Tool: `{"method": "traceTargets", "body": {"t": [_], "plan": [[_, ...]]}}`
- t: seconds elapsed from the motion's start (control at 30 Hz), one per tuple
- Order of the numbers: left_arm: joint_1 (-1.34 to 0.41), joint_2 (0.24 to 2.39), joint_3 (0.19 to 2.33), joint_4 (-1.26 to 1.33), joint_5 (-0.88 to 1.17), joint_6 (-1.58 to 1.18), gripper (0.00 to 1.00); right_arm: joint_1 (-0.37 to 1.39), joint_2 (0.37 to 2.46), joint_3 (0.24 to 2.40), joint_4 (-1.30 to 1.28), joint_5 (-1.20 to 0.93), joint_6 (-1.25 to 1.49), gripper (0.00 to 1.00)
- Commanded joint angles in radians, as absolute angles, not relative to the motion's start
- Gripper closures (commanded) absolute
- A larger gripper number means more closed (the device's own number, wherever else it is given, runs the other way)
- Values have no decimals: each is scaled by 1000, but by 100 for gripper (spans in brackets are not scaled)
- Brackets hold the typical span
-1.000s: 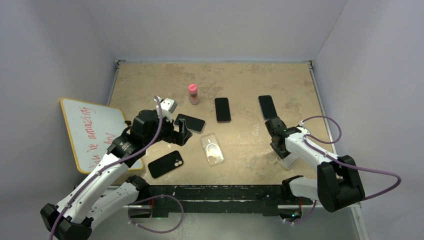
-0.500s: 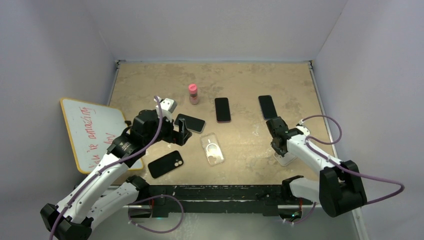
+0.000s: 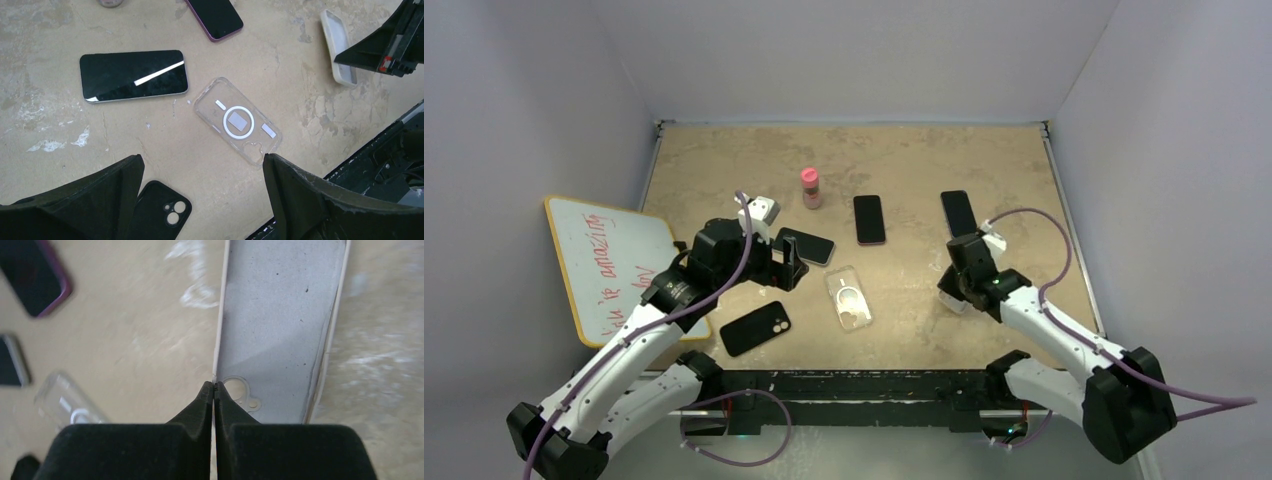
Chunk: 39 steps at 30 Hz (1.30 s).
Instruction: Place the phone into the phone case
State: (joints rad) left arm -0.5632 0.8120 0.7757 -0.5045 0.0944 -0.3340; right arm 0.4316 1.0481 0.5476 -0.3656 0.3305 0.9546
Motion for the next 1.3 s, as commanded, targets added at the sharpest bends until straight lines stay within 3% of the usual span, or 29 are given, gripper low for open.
{"method": "traceTargets", "body": {"t": [0.0,0.27,0.47,0.8,0.87,0.97,1.07,1.27], "plan": [[-561,817,778,-497,81,-351,7,571,1035,537,-187,173,813,100],[-561,834,775,-491,113,-344,7,663,1200,595,-126,78,654,100],[-561,838,779,-481,144,-330,7,737,1295,657,-206,167,596,98],[-561,811,790,-498,68,-341,9,738,1210,689,-154,175,602,46],[-560,795,796,-509,29,-348,10,737,1225,710,-109,143,566,39],[-561,755,800,-515,-19,-354,6,737,1269,756,-36,99,511,17],[-561,713,800,-518,-44,-360,4,737,1337,816,28,76,464,4],[-560,633,796,-497,-74,-361,3,737,1528,1008,71,2,273,1]]}}
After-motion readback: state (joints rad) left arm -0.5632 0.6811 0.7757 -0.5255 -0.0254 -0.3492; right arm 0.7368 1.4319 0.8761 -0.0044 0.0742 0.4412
